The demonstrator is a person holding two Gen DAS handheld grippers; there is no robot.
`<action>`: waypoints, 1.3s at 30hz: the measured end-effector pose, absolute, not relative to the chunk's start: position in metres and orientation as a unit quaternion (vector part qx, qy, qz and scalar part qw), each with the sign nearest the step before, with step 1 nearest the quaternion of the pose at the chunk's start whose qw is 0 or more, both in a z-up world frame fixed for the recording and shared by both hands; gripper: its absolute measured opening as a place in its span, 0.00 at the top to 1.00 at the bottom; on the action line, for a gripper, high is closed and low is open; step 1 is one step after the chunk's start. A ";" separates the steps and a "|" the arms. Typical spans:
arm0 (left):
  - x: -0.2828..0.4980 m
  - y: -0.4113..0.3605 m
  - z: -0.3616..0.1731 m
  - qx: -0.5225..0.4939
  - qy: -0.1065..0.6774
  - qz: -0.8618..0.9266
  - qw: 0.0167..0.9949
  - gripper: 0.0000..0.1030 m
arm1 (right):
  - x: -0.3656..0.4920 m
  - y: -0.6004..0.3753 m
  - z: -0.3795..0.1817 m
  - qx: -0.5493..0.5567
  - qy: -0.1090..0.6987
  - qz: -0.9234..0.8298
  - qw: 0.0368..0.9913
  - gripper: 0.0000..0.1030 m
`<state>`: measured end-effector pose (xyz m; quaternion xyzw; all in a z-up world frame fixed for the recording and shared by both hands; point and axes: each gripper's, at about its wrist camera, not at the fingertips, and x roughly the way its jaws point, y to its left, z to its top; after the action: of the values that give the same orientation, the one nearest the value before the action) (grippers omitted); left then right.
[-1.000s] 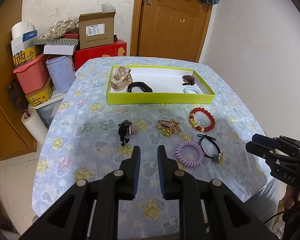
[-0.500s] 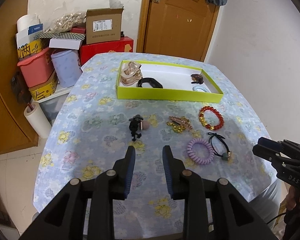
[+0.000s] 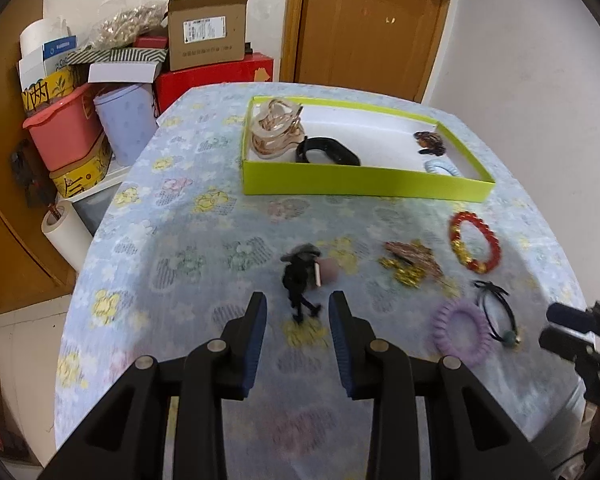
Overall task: Organize jewelry
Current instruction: 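Grasp the black clip with pink ball with the left tool while the right tool grasps the H-pendant hair tie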
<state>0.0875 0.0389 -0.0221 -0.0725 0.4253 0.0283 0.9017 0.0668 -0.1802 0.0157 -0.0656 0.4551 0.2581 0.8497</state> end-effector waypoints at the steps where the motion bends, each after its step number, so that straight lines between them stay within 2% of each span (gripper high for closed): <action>1: 0.090 0.040 -0.024 -0.073 0.426 0.029 0.901 0.67 | 0.067 -0.179 0.014 -0.066 0.457 0.260 0.848 0.64; 4: 0.098 0.043 -0.028 -0.076 0.428 0.028 0.900 0.67 | 0.069 -0.176 0.009 -0.069 0.463 0.268 0.842 0.56; 16: 0.113 0.034 -0.033 -0.051 0.419 0.026 0.906 0.67 | 0.072 -0.158 -0.006 -0.107 0.457 0.279 0.838 0.56; 18: 0.114 0.032 -0.034 -0.045 0.417 0.028 0.907 0.67 | 0.070 -0.155 -0.007 -0.121 0.451 0.277 0.840 0.61; 20: 0.114 0.031 -0.034 -0.040 0.415 0.032 0.909 0.70 | 0.069 -0.155 -0.007 -0.129 0.445 0.275 0.842 0.74; 22: 0.115 0.031 -0.034 -0.035 0.413 0.039 0.909 0.81 | 0.069 -0.156 -0.007 -0.126 0.445 0.275 0.843 0.76; 24: 0.114 0.033 -0.034 -0.041 0.413 0.037 0.909 0.83 | 0.069 -0.158 -0.007 -0.123 0.445 0.275 0.843 0.76; 27: 0.112 0.033 -0.033 -0.041 0.411 0.037 0.910 0.84 | 0.069 -0.160 -0.006 -0.118 0.445 0.275 0.844 0.77; 32: 0.104 0.031 -0.030 -0.046 0.410 0.033 0.910 0.84 | 0.067 -0.166 0.001 -0.102 0.439 0.278 0.849 0.89; 39: 0.088 0.024 -0.021 -0.052 0.401 0.026 0.914 0.85 | 0.062 -0.173 0.008 -0.087 0.431 0.276 0.855 0.89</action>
<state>0.0879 0.0245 -0.0212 -0.0518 0.4011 0.0262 0.9142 0.0617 -0.1734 0.0080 -0.0875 0.4305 0.2759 0.8549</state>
